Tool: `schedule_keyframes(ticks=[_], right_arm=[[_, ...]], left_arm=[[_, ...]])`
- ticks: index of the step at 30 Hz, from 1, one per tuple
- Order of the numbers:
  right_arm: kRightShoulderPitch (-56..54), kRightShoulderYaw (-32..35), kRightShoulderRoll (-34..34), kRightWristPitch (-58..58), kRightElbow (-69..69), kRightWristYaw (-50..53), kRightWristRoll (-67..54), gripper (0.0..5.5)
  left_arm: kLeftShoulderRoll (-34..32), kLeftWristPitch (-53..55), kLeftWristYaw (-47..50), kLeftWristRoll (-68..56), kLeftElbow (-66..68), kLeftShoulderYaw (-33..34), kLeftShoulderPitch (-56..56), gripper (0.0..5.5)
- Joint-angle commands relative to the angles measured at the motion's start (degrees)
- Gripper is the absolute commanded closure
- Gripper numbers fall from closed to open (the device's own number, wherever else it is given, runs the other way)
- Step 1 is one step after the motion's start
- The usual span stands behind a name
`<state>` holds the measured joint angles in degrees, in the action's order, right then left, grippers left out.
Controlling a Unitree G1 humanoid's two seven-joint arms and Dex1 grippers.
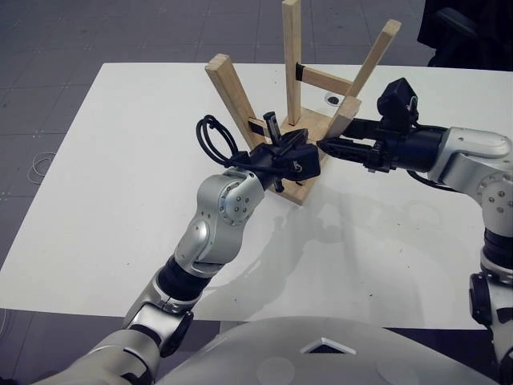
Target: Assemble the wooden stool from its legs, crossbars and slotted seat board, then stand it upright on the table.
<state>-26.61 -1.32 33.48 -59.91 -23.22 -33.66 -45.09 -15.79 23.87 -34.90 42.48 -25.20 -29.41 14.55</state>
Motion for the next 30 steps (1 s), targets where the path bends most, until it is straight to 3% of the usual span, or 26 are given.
schedule_keyframes(ticks=[1, 11, 18, 30], right_arm=[[-6.2, 0.4, -5.8, 0.8, -0.6, 0.0, -3.7, 3.28], [-0.3, -0.6, -1.2, 2.4, -1.4, -3.8, -0.3, 3.29], [1.7, -0.9, 0.5, 3.6, -2.6, -6.1, 1.5, 3.31], [5.1, -0.3, 2.3, 4.9, -4.1, -6.4, 2.7, 3.32]], left_arm=[[-0.6, 0.5, -4.3, -3.3, 3.6, -3.9, -4.7, 5.4], [2.1, -5.2, 6.5, -3.9, 1.4, 4.2, 3.6, 5.4], [-0.4, -7.7, 4.7, -4.4, 2.0, 6.4, 12.1, 5.4], [-4.7, -7.0, -1.6, -0.2, -10.0, 5.0, 7.4, 5.4]])
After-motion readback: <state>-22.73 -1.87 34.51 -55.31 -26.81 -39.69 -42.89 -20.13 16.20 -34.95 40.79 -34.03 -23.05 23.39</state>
